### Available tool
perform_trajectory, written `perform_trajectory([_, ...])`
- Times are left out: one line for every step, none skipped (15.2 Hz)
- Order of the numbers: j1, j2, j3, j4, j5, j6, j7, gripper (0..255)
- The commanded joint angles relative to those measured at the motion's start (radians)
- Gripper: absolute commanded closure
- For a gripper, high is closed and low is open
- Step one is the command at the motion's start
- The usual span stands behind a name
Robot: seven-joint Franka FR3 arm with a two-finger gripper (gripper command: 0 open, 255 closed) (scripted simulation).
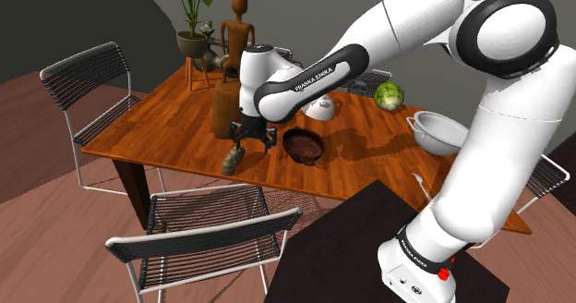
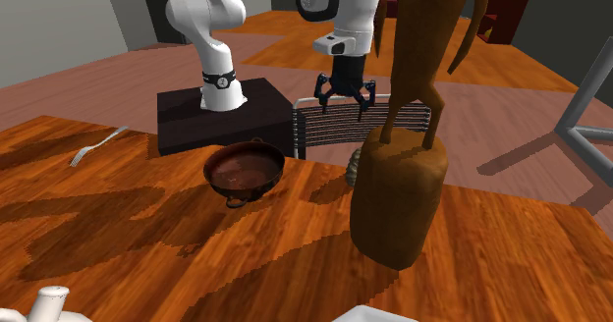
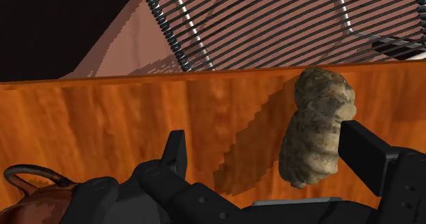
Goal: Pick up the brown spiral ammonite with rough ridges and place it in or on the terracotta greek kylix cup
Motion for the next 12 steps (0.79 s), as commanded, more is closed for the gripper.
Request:
perform_trajectory([0.028,0.083,-0.027,0.079,-0.046,0.000,0.081,0])
perform_trajectory([0.043,0.122,-0.042,0.119,-0.063,-0.001,0.115,0])
perform_trajectory([0.057,0.161,-0.057,0.160,-0.078,-0.003,0.146,0])
perform_trajectory([0.072,0.200,-0.072,0.202,-0.091,-0.005,0.176,0])
perform_trajectory([0.086,0.238,-0.087,0.246,-0.101,-0.009,0.203,0])
perform_trajectory([0.100,0.276,-0.102,0.290,-0.110,-0.014,0.229,0])
perform_trajectory([0.103,0.283,-0.105,0.299,-0.111,-0.015,0.233,0])
perform_trajectory([0.104,0.292,-0.108,0.298,-0.115,-0.006,0.235,0])
perform_trajectory([0.106,0.301,-0.112,0.298,-0.119,0.003,0.238,0])
perform_trajectory([0.108,0.311,-0.115,0.298,-0.123,0.012,0.241,0])
perform_trajectory([0.109,0.320,-0.118,0.299,-0.128,0.021,0.243,0])
perform_trajectory([0.111,0.329,-0.121,0.299,-0.132,0.029,0.246,0])
